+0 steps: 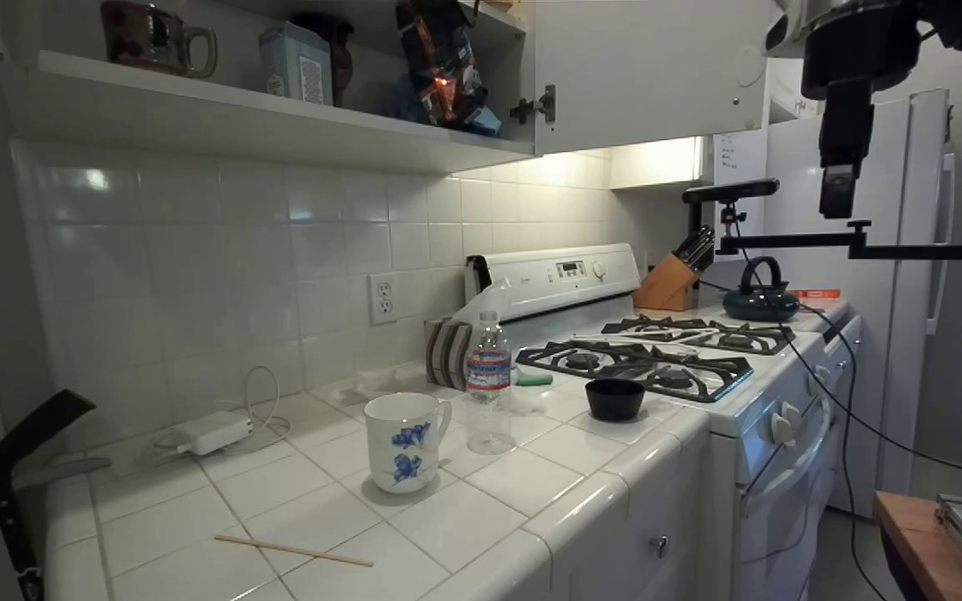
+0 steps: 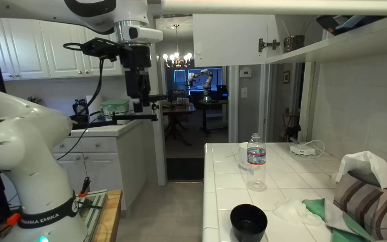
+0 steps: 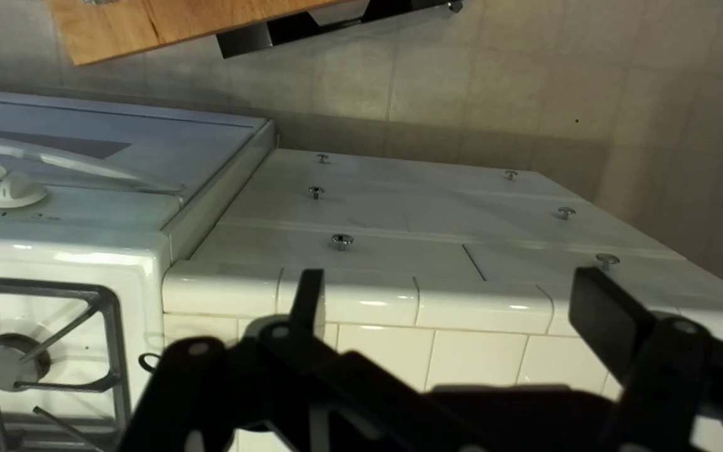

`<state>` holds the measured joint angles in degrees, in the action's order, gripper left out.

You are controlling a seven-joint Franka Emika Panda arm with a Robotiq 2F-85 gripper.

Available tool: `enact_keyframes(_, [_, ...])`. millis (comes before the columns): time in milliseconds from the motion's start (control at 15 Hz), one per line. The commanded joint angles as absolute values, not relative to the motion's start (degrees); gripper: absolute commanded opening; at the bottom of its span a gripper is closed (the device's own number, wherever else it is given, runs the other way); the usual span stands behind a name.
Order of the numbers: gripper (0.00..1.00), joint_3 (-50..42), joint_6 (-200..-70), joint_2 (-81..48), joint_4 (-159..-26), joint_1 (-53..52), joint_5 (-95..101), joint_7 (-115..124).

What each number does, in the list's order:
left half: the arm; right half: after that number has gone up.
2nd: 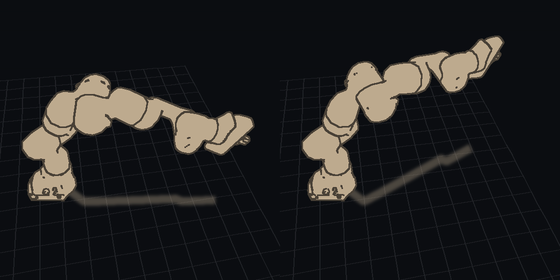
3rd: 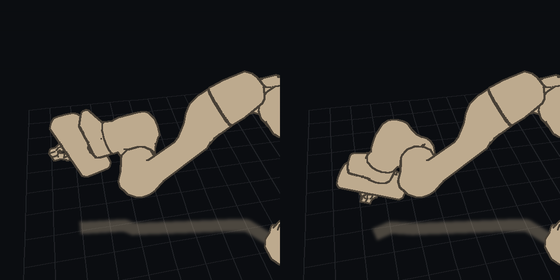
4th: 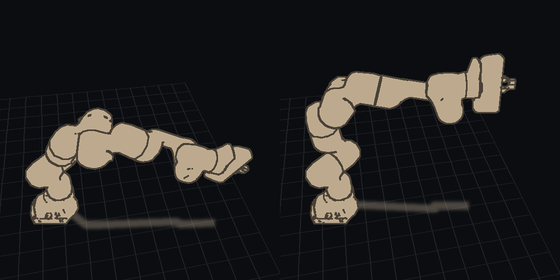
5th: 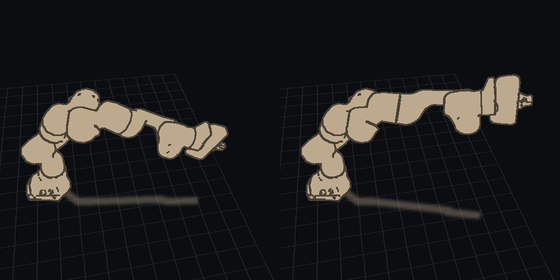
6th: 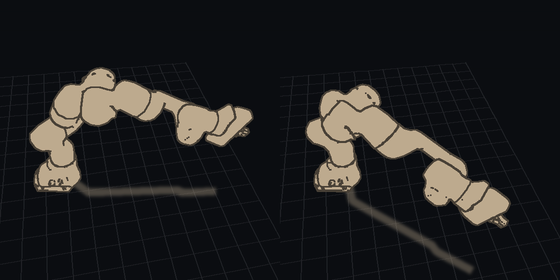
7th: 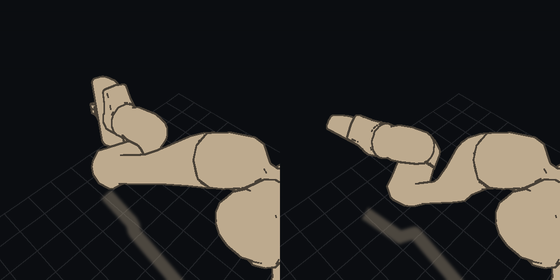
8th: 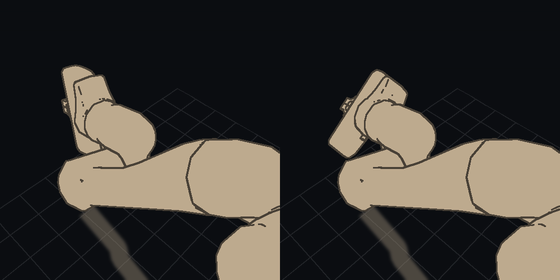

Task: Pour the liquid from the mug into the black measuring cup.

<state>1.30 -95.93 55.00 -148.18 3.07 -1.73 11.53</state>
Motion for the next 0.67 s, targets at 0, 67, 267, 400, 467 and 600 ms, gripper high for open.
enact_keyframes(0, [1.00, 0.8, -104.8, 51.0, -146.1, 1.7, -1.8, 6.6])
enact_keyframes(67, [1.00, 0.5, -108.0, 49.1, -145.0, 0.7, -1.3, 3.8])
enact_keyframes(267, [1.00, -0.1, -113.9, 42.1, -140.2, -1.9, -1.0, -3.6])
enact_keyframes(400, [1.00, -0.5, -114.0, 36.8, -135.5, -3.9, -1.1, -8.4])
enact_keyframes(467, [1.00, -0.8, -112.6, 34.3, -132.6, -4.5, -0.8, -10.8])
enact_keyframes(600, [1.00, -1.3, -110.4, 29.4, -127.1, -5.5, 0.0, -15.8])
